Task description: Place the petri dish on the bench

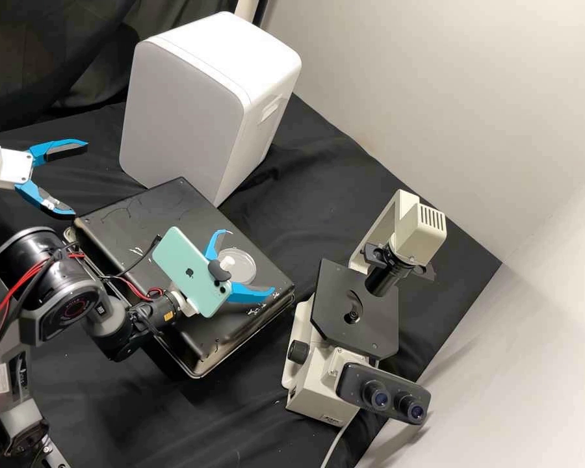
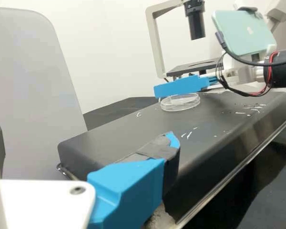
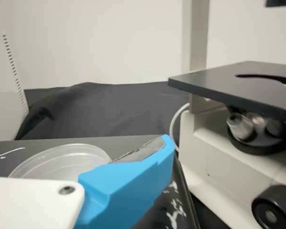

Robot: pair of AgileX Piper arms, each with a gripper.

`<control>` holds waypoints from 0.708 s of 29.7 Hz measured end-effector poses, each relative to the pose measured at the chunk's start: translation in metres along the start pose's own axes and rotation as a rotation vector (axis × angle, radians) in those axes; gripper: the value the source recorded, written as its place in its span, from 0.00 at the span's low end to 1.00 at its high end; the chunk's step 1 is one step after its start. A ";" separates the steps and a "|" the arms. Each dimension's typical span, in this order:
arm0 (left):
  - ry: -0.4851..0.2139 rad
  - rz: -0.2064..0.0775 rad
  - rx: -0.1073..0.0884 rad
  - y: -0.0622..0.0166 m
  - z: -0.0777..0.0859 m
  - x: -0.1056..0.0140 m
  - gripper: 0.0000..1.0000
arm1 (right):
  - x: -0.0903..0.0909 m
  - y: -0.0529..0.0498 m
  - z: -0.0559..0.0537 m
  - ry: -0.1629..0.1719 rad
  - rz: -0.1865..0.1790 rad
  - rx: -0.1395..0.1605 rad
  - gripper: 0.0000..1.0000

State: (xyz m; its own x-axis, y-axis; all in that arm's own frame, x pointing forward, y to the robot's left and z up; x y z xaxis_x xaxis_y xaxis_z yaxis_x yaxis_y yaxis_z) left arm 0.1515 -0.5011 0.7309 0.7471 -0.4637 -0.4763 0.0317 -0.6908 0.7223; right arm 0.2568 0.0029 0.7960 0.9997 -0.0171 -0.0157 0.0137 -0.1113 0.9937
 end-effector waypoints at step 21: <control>0.052 0.120 -0.033 0.0205 -0.007 -0.011 1.00 | -0.001 0.001 -0.001 0.005 0.004 0.033 1.00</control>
State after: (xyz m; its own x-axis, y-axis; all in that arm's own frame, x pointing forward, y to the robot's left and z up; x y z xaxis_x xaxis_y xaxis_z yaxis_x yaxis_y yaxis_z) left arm 0.1485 -0.5065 0.7543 0.7800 -0.5119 -0.3599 -0.0386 -0.6134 0.7889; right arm 0.2553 0.0041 0.7974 0.9999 -0.0131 -0.0109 0.0089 -0.1435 0.9896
